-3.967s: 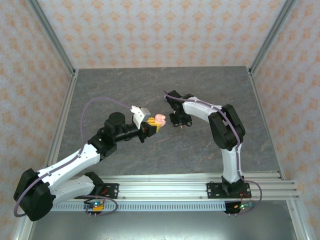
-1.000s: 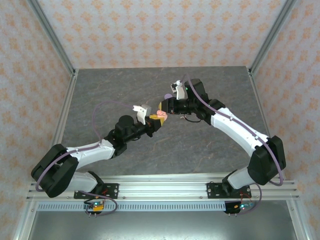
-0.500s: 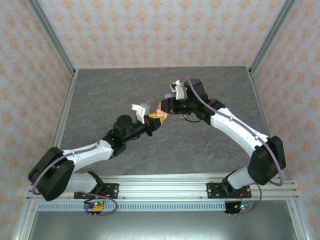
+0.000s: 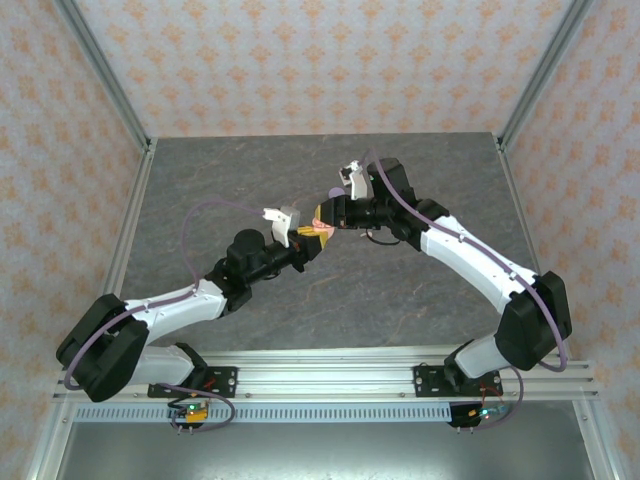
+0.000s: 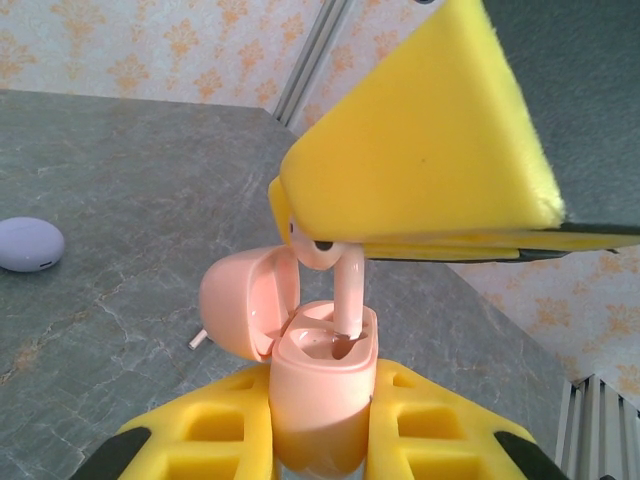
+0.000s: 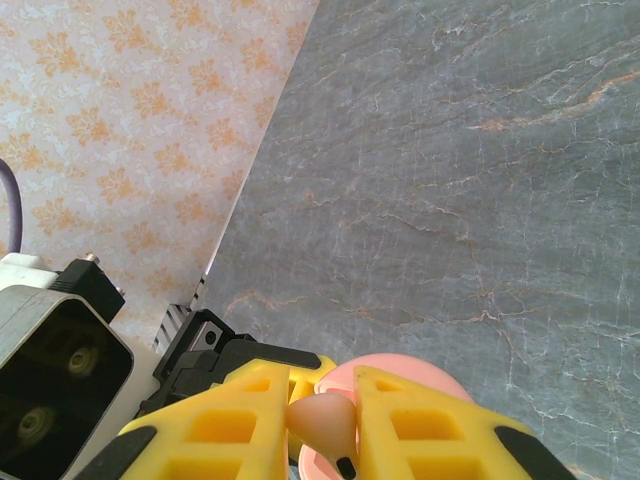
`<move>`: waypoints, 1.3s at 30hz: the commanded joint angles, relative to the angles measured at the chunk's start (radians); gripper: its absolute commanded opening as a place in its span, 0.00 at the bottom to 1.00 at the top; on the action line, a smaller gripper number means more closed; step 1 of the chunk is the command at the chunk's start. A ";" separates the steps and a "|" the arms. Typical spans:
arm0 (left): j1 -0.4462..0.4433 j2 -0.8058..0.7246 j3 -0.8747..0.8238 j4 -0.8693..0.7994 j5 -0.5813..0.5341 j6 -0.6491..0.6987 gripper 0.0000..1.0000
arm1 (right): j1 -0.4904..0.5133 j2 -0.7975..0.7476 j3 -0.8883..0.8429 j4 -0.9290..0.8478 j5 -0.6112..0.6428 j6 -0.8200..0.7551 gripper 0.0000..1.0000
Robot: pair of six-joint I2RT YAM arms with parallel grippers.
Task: Insert wireless bluetooth earbuds into charging case
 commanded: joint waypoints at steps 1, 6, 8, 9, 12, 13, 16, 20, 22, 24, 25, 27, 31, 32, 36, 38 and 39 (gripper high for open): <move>-0.009 -0.033 0.030 0.001 -0.027 0.001 0.16 | 0.007 -0.010 0.013 -0.009 0.010 -0.017 0.21; -0.009 -0.039 0.026 0.002 -0.041 0.000 0.16 | 0.007 -0.008 0.012 -0.017 0.012 -0.019 0.21; -0.010 -0.039 0.028 0.002 -0.038 0.001 0.16 | 0.008 -0.007 0.012 -0.020 0.009 -0.020 0.21; -0.009 -0.037 0.028 0.002 -0.037 0.000 0.16 | 0.009 -0.006 0.012 -0.022 0.007 -0.020 0.21; -0.009 -0.039 0.027 0.002 -0.048 0.000 0.16 | 0.009 -0.005 0.014 -0.026 0.000 -0.020 0.21; -0.009 -0.039 0.027 0.002 -0.050 0.000 0.16 | 0.010 -0.004 0.013 -0.029 -0.002 -0.021 0.21; -0.009 -0.039 0.028 0.001 -0.051 0.000 0.16 | 0.013 -0.005 0.013 -0.038 -0.002 -0.024 0.23; -0.008 -0.038 0.031 0.003 -0.044 0.000 0.16 | 0.017 0.001 0.016 -0.054 0.004 -0.034 0.26; -0.009 -0.037 0.031 0.002 -0.043 -0.001 0.15 | 0.019 0.003 0.019 -0.059 0.007 -0.037 0.27; -0.009 -0.040 0.033 -0.002 -0.041 0.002 0.16 | 0.019 0.003 0.019 -0.060 0.009 -0.036 0.28; -0.009 -0.039 0.032 -0.003 -0.040 0.004 0.16 | 0.019 0.001 0.019 -0.060 0.011 -0.037 0.29; -0.009 -0.041 0.033 -0.006 -0.040 0.006 0.16 | 0.019 -0.002 0.022 -0.064 0.020 -0.038 0.32; -0.009 -0.045 0.033 -0.029 -0.045 0.017 0.16 | 0.020 -0.017 0.021 -0.076 0.046 -0.045 0.39; -0.009 -0.046 0.034 -0.043 -0.048 0.021 0.16 | 0.019 -0.026 0.019 -0.077 0.064 -0.046 0.41; -0.009 -0.055 0.044 -0.106 -0.055 0.053 0.16 | 0.020 -0.066 0.012 -0.121 0.251 -0.047 0.44; -0.009 -0.063 0.046 -0.146 -0.062 0.074 0.16 | 0.019 -0.089 0.001 -0.138 0.356 -0.047 0.44; -0.009 -0.070 0.048 -0.170 -0.065 0.084 0.16 | 0.019 -0.098 -0.002 -0.154 0.421 -0.044 0.44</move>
